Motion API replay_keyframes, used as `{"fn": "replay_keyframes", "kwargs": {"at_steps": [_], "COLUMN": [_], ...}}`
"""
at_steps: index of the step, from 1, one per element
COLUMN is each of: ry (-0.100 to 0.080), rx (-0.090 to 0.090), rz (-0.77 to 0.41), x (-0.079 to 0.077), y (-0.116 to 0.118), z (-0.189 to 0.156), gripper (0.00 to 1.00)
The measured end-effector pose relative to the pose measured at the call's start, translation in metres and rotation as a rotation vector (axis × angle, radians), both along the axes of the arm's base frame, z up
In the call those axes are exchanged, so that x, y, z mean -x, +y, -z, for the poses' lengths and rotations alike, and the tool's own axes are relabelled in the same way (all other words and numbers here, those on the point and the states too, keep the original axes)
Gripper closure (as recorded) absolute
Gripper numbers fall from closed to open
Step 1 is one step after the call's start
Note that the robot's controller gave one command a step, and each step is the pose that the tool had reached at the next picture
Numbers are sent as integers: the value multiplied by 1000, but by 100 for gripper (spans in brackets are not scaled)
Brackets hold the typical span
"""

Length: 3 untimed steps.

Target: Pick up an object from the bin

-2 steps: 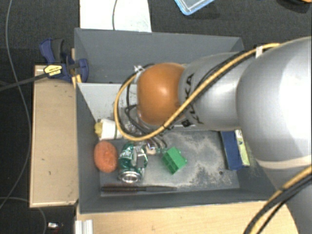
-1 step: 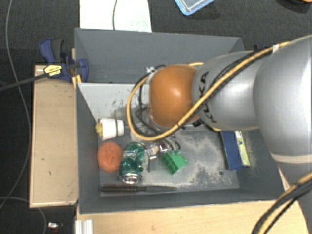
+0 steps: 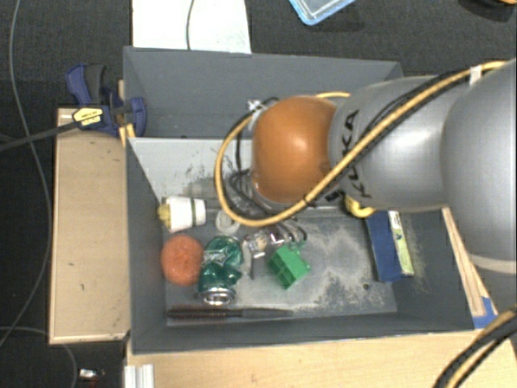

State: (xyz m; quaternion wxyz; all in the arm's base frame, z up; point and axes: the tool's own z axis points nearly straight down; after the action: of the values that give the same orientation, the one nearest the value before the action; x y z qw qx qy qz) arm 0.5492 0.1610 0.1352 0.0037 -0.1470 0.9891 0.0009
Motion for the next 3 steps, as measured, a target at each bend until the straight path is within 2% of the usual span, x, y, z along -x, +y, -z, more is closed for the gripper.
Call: {"fn": "replay_keyframes", "kwargs": {"at_steps": [1, 2, 3], "ry": [-2, -7, -7], "rx": [2, 3, 3], "rz": [-312, -467, -466], "x": [-2, 17, 17], "y": [13, 17, 17], "z": [51, 62, 62], "gripper": [0, 100, 100]}}
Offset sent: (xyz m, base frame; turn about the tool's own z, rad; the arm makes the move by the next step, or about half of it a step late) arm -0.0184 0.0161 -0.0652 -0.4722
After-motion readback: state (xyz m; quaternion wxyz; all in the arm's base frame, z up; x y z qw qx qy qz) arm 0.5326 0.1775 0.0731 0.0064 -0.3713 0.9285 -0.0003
